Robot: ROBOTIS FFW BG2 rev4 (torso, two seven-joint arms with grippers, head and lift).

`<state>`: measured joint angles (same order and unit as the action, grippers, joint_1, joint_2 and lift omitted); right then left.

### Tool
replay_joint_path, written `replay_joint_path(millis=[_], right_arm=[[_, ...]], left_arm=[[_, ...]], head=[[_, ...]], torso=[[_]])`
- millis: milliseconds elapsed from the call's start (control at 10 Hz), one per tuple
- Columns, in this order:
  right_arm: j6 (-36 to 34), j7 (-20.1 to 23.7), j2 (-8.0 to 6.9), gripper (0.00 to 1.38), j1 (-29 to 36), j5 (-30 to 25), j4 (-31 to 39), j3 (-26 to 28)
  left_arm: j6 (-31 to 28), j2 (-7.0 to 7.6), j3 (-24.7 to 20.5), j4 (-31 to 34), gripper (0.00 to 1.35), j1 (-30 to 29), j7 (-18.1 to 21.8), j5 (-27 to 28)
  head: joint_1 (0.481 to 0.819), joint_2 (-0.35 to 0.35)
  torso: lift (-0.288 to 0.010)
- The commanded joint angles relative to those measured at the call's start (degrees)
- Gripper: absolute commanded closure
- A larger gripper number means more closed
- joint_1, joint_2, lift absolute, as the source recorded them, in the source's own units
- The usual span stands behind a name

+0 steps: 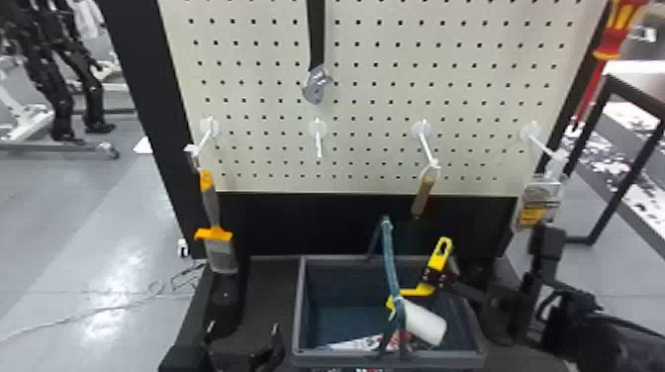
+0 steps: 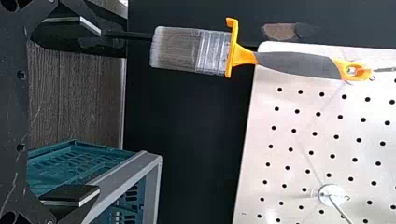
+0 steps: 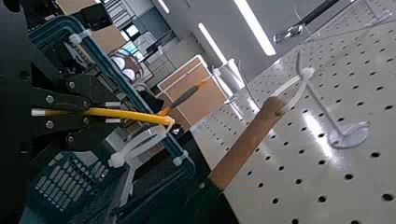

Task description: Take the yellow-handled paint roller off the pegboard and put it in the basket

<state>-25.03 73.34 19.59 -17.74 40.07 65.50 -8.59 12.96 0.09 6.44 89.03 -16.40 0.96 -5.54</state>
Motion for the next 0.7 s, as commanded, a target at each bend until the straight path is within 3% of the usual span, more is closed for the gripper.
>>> replay_joint_path(millis=[0, 100, 200, 300, 600], right_arm=[[1.5, 0.3, -0.08, 1.26, -2.5, -0.4, -5.1, -1.5], [2.0, 0.2, 0.10, 0.80, -3.0, -1.1, -5.7, -1.4], [2.3, 0.2, 0.10, 0.22, -3.1, -0.7, -5.8, -1.4], [2.3, 0.2, 0.01, 0.08, -3.1, -0.5, -5.8, -1.4], [2.4, -0.2, 0.10, 0.20, -2.7, 1.7, -5.9, -1.4]], left_arm=[[0.2, -0.24, 0.0, -0.2, 0.12, 0.1, 0.0, 0.0], [0.4, -0.24, 0.0, -0.3, 0.12, 0.1, 0.0, 0.0], [0.4, -0.24, -0.1, -0.3, 0.12, 0.1, 0.0, 0.0], [0.4, -0.24, -0.1, -0.3, 0.12, 0.1, 0.0, 0.0], [0.6, -0.24, 0.0, -0.3, 0.12, 0.1, 0.0, 0.0]], head=[[0.549, 0.000], [0.549, 0.000], [0.549, 0.000], [0.549, 0.000], [0.549, 0.000]], torso=[[-0.100], [-0.100], [-0.100], [-0.100], [-0.100]])
